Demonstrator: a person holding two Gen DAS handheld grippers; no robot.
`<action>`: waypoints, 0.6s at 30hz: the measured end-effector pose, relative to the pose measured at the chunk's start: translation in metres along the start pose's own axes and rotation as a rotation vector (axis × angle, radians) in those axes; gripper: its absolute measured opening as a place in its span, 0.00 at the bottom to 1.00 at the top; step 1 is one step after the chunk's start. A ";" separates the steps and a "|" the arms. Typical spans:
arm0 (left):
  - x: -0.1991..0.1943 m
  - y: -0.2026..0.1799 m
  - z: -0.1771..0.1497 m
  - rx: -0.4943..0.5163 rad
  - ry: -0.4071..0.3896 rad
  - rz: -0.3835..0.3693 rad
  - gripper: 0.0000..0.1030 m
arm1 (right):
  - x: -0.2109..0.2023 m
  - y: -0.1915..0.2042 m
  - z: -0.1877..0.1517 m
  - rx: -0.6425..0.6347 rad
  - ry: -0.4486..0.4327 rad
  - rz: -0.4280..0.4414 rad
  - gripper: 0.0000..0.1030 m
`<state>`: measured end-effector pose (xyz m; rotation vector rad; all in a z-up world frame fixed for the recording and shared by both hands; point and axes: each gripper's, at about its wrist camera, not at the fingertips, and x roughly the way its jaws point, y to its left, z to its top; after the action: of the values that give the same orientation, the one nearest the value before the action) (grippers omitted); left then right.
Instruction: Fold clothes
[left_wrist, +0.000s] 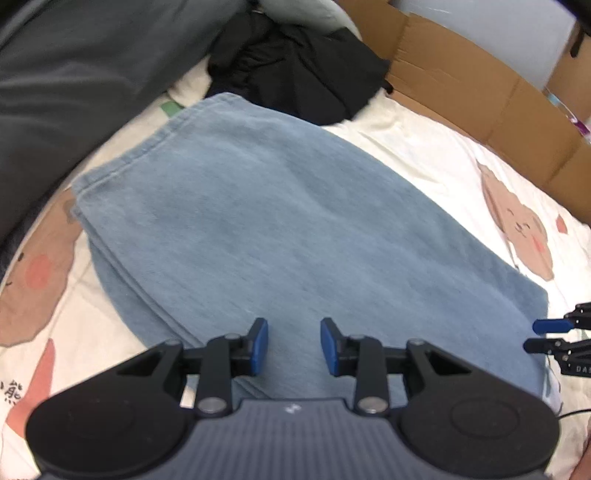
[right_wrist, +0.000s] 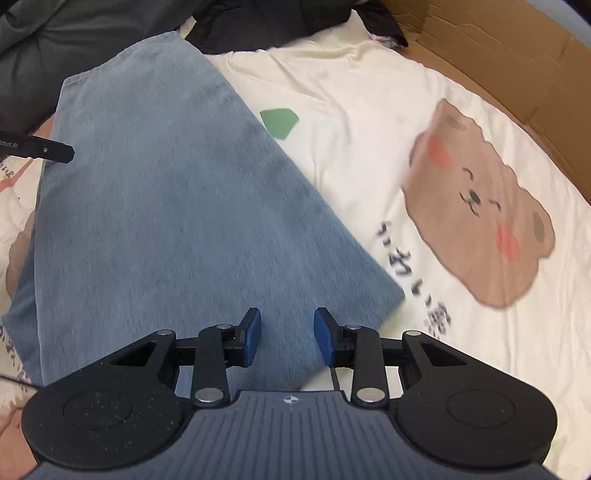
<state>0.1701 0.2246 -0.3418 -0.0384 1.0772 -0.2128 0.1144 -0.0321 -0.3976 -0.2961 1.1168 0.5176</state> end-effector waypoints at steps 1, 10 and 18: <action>0.000 -0.004 -0.001 0.008 0.004 -0.005 0.33 | -0.001 0.001 -0.003 0.003 -0.001 -0.003 0.37; -0.011 -0.036 -0.015 0.075 0.053 -0.029 0.33 | -0.017 0.016 -0.039 0.044 -0.018 0.025 0.37; -0.017 -0.050 -0.029 0.107 0.108 0.012 0.33 | -0.026 0.049 -0.071 0.014 -0.010 0.064 0.37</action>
<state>0.1290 0.1810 -0.3345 0.0757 1.1716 -0.2639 0.0247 -0.0310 -0.4018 -0.2459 1.1227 0.5677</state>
